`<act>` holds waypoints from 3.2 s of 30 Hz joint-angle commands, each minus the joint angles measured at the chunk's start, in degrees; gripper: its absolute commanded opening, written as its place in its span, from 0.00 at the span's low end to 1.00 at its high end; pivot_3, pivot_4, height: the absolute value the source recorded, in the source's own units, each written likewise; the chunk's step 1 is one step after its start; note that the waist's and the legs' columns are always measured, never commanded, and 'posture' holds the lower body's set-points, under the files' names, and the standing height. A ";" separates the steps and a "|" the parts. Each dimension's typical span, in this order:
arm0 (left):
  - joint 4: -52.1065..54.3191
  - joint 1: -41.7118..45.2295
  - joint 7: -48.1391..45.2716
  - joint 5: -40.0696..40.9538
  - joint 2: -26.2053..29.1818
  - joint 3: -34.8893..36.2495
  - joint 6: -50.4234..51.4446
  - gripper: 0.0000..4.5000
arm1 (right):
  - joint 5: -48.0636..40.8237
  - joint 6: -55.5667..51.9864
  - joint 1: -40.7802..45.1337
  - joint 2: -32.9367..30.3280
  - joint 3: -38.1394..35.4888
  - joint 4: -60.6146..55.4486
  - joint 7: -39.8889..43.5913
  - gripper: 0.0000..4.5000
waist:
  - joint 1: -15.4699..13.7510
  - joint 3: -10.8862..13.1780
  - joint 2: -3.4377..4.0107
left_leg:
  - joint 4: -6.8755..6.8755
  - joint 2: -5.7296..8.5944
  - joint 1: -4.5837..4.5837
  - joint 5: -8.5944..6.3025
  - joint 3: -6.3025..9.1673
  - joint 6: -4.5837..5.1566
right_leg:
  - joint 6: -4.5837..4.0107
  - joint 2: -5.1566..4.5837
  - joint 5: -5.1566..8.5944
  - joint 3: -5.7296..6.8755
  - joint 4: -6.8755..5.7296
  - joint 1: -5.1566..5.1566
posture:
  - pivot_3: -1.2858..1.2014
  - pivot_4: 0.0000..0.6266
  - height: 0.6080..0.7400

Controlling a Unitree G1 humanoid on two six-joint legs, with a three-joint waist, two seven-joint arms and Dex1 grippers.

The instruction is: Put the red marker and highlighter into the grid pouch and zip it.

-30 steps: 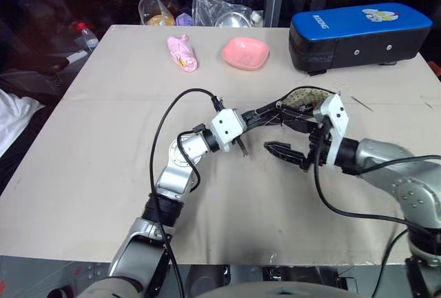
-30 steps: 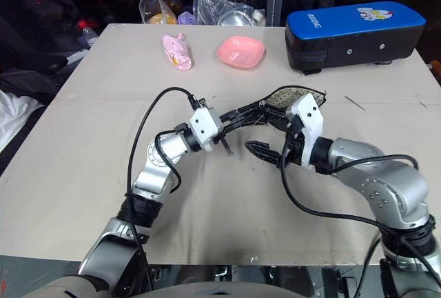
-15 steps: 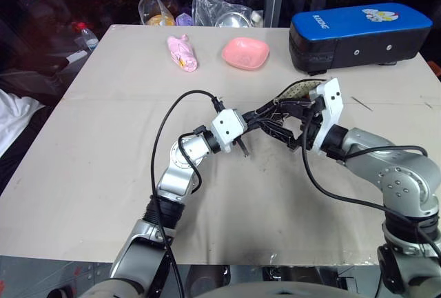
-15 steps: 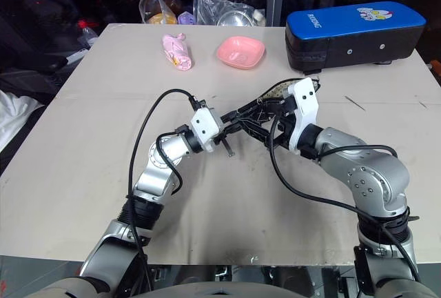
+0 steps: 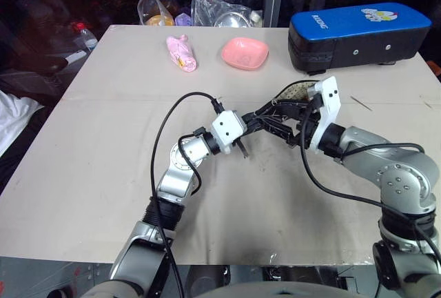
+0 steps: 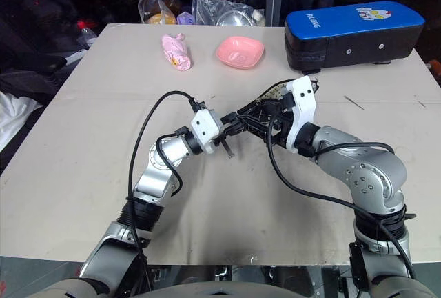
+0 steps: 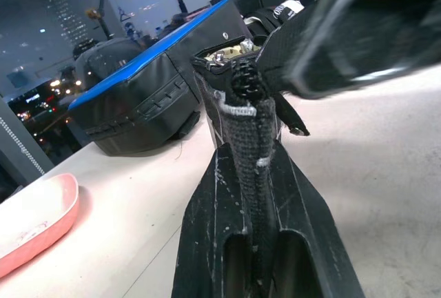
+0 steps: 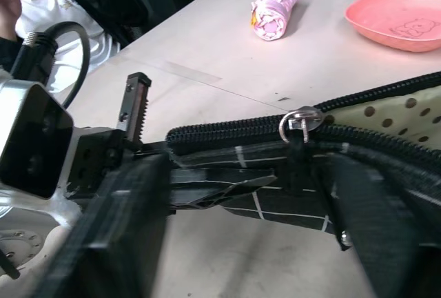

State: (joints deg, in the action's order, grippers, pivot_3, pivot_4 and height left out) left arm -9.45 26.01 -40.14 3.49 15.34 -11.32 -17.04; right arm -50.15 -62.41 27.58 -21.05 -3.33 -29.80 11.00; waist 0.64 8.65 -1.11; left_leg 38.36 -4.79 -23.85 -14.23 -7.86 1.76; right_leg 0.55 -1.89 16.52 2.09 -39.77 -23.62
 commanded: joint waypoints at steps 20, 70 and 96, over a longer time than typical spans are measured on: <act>4.37 -1.47 0.99 -0.73 0.15 0.08 -0.63 0.00 | -7.33 2.87 0.97 8.06 -9.93 1.25 -6.94 0.01 | 0.00 0.00 0.00 | -0.02 -0.01 0.00 0.00 0.00 0.00 | 0.00 0.00 0.00 0.00 0.00 0.00 | 0.52 0.24 1.00; -10.26 4.58 -2.88 -7.93 11.01 -3.20 -20.59 0.00 | 16.98 34.76 -25.67 -10.39 -8.01 8.17 9.41 0.96 | 0.12 0.01 0.07 | -0.14 -0.02 0.08 0.00 -0.12 0.00 | 0.02 0.02 0.01 -0.08 0.08 -0.02 | 0.52 0.24 1.00; 29.91 -32.82 -1.13 18.73 19.33 14.37 25.29 0.98 | 19.90 55.54 -26.60 -22.91 -13.06 38.10 53.57 1.00 | -0.26 0.03 0.06 | -0.06 -0.02 0.16 -0.14 0.02 0.23 | -0.01 -0.05 0.02 -0.02 0.07 0.13 | 0.52 0.24 1.00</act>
State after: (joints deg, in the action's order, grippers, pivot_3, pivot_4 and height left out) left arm 18.08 -6.17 -42.17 23.17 34.94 2.08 8.73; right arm -30.09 -8.81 0.05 -43.98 -15.29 7.43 62.90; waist 0.38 8.68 -1.06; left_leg 38.30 -4.81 -23.69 -14.36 -7.85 1.99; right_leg 0.55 -1.92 16.54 2.07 -39.70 -23.49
